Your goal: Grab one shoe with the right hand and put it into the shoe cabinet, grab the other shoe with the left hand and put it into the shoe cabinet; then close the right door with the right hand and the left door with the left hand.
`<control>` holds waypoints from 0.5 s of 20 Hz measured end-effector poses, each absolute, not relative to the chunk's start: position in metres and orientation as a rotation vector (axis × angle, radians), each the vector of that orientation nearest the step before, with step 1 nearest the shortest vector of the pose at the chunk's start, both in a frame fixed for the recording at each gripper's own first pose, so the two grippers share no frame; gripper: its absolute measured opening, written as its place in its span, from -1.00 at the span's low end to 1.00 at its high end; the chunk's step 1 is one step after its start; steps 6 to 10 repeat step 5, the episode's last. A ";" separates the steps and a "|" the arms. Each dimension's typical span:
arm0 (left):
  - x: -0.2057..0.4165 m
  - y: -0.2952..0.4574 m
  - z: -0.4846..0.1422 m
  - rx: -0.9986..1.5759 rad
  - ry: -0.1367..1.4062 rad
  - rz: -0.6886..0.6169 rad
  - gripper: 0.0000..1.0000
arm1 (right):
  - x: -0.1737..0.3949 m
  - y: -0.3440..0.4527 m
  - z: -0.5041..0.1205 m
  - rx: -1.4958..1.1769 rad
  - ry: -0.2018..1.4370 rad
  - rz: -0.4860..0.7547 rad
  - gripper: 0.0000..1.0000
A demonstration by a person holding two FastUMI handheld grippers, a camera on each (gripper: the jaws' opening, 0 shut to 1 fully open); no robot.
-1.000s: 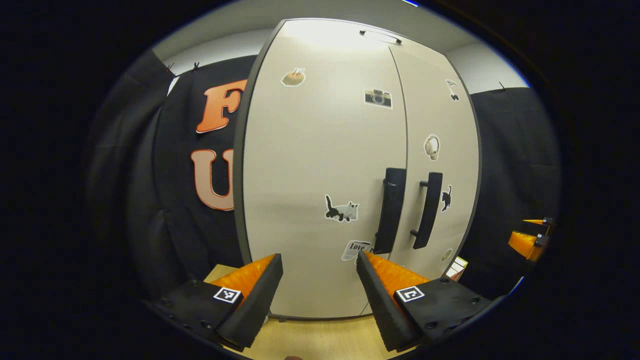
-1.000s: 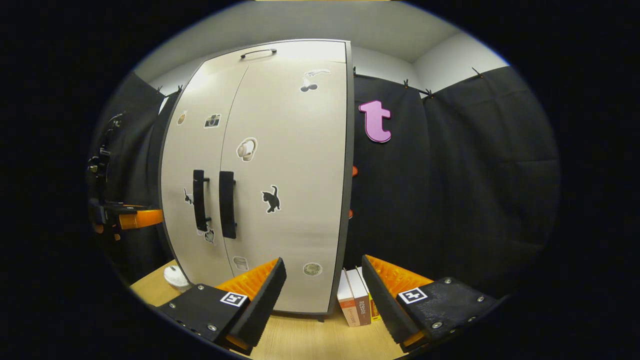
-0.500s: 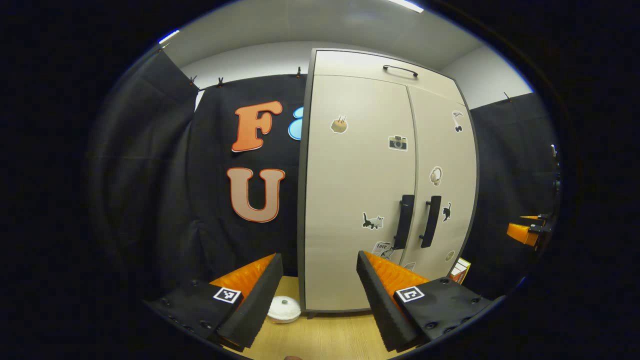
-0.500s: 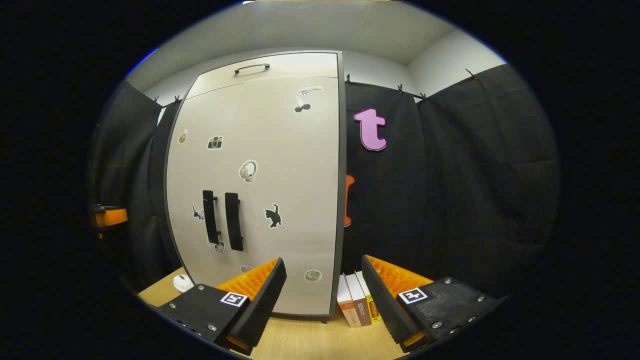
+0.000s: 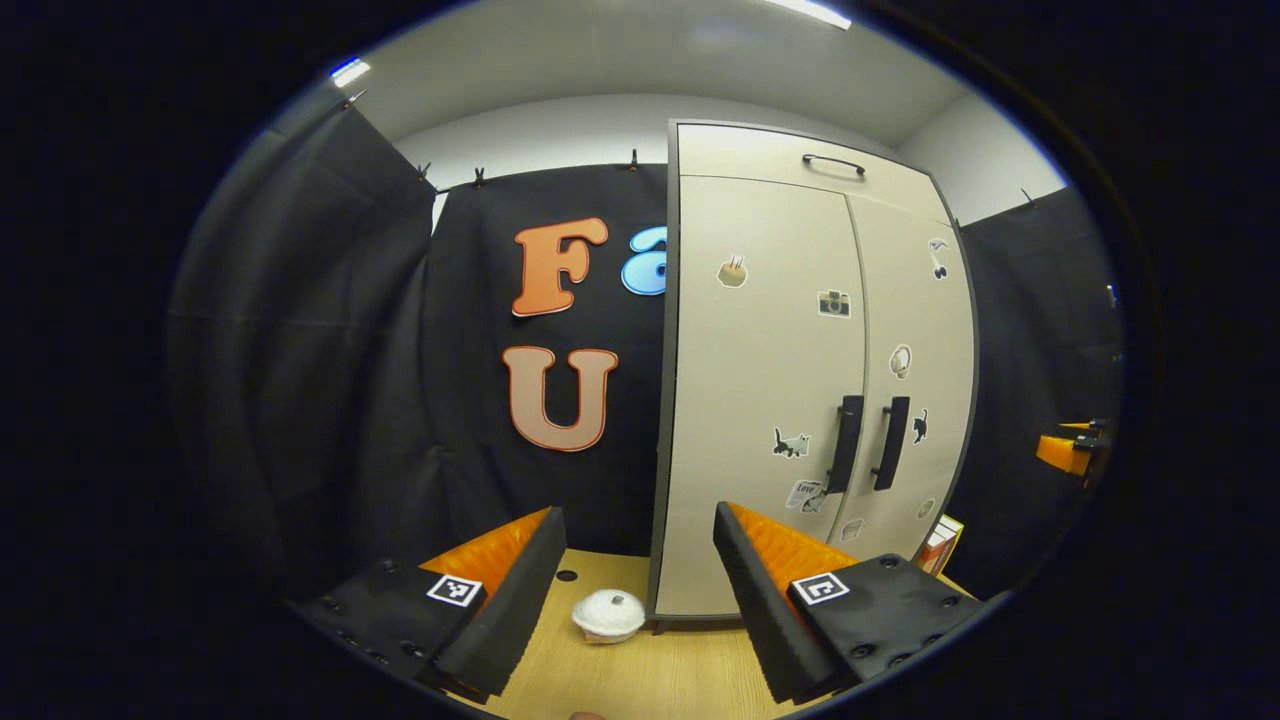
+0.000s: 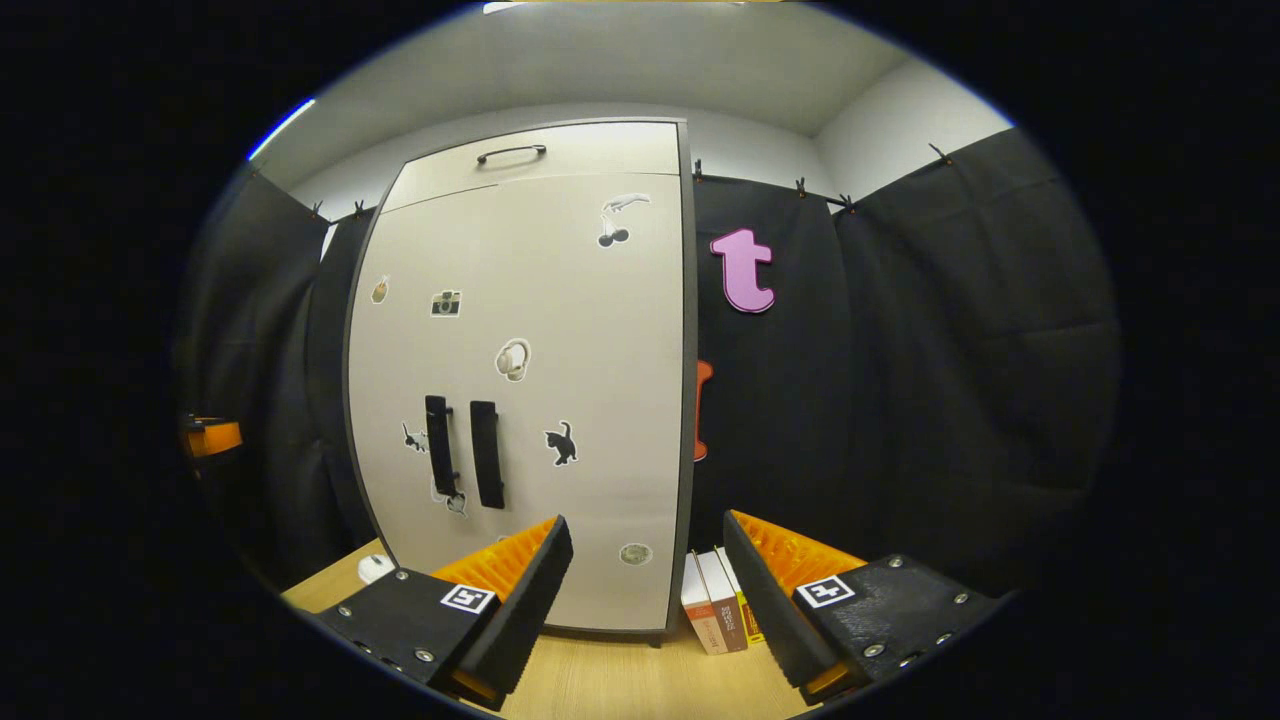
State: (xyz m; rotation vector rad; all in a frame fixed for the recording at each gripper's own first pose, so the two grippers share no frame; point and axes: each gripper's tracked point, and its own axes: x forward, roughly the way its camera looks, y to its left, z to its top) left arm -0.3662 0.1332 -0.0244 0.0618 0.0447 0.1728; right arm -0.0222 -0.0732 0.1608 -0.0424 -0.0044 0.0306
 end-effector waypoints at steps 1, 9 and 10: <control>-0.369 0.133 -0.022 0.064 0.040 0.173 0.94 | -0.024 -0.073 0.162 -0.042 -0.007 0.031 0.87; -0.381 0.134 -0.017 0.074 0.024 0.180 0.89 | -0.033 -0.073 0.163 -0.039 -0.012 0.027 0.87; -0.381 0.134 -0.017 0.074 0.024 0.180 0.89 | -0.033 -0.073 0.163 -0.039 -0.012 0.027 0.87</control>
